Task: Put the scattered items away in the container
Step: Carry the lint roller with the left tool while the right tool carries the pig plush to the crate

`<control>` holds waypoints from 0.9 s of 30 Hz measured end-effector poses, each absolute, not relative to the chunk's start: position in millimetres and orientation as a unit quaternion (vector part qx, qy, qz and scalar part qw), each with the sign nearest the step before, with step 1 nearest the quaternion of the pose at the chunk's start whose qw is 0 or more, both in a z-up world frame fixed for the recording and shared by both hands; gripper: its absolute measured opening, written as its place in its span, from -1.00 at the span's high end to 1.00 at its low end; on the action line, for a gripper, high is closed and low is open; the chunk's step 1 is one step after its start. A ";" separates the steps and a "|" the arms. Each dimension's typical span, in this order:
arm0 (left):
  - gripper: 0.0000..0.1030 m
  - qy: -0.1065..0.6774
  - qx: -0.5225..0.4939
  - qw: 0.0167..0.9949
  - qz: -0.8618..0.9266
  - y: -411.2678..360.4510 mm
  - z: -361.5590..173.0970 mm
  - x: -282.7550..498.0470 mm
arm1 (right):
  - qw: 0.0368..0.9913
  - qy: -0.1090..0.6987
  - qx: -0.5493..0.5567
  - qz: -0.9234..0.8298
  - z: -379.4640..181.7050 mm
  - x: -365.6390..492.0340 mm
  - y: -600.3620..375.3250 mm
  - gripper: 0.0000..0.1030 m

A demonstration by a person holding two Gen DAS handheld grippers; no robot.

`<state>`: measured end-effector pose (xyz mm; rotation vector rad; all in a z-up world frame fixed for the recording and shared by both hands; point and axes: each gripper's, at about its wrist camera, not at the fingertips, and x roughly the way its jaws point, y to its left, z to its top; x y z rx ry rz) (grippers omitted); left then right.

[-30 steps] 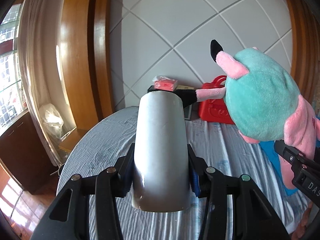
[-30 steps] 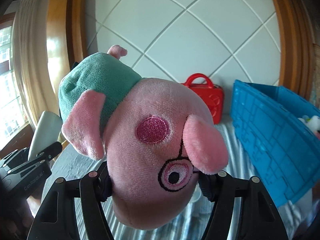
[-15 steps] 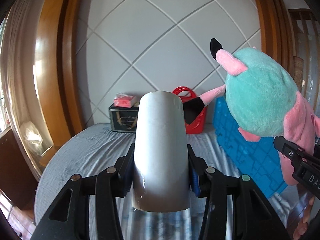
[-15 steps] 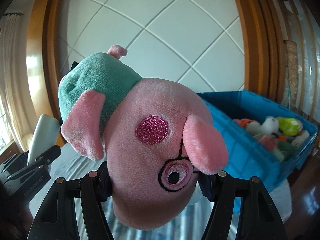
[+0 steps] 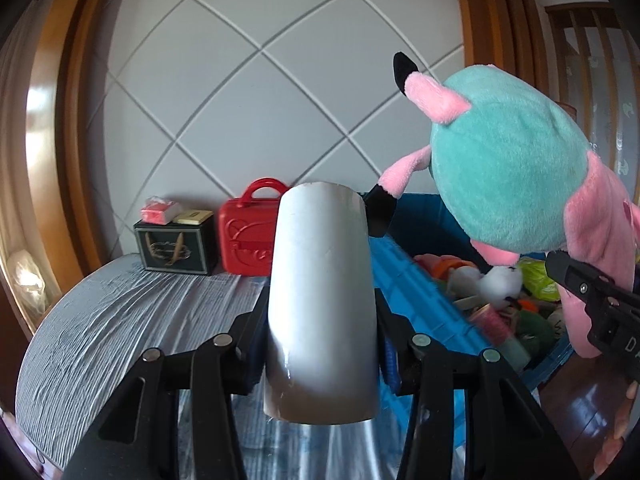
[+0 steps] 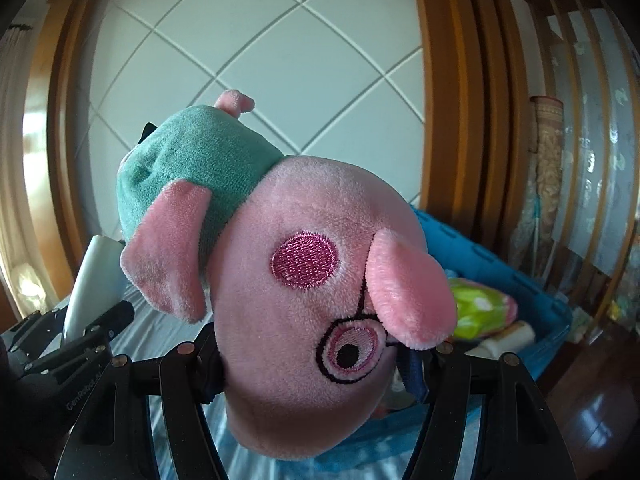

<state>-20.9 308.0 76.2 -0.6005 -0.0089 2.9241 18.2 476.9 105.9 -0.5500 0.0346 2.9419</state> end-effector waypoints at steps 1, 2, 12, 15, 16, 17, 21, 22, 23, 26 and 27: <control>0.13 0.000 -0.199 0.081 0.977 316.1 79.8 -23.7 | 0.079 0.015 -0.181 0.980 107.8 17.2 485.6 -0.31; 0.13 0.004 -0.196 0.087 0.977 326.0 83.1 -27.3 | 0.085 0.020 -0.179 0.980 109.5 15.5 495.8 -0.31; 0.13 0.016 -0.198 0.133 0.971 414.7 104.4 -68.8 | 0.135 0.030 -0.186 0.973 115.1 -11.4 550.2 -0.31; 0.13 0.018 -0.205 0.138 0.969 441.7 107.8 -77.7 | 0.164 0.034 -0.185 0.968 115.1 -23.4 578.4 -0.31; 0.13 0.016 -0.207 0.138 0.968 450.6 107.9 -80.8 | 0.166 0.030 -0.186 0.968 116.1 -28.2 589.4 -0.31; 0.13 0.013 -0.210 0.140 0.967 459.6 107.3 -83.6 | 0.164 0.027 -0.189 0.968 116.4 -33.6 601.1 -0.31; 0.13 0.006 -0.235 0.145 0.961 507.9 97.1 -96.6 | 0.150 0.014 -0.203 0.968 106.0 -56.7 642.5 -0.31; 0.13 0.006 -0.242 0.144 0.959 520.5 93.3 -100.1 | 0.146 0.010 -0.209 0.967 103.3 -62.3 651.4 -0.31; 0.13 0.010 -0.251 0.141 0.958 536.4 89.3 -104.7 | 0.141 0.007 -0.215 0.966 100.0 -68.2 661.8 -0.31; 0.13 0.014 -0.267 0.128 0.955 564.6 80.1 -112.2 | 0.137 0.005 -0.228 0.964 89.1 -80.0 691.4 -0.31; 0.13 0.015 -0.274 0.123 0.954 571.5 77.0 -114.4 | 0.134 0.005 -0.233 0.963 84.8 -83.0 699.9 -0.31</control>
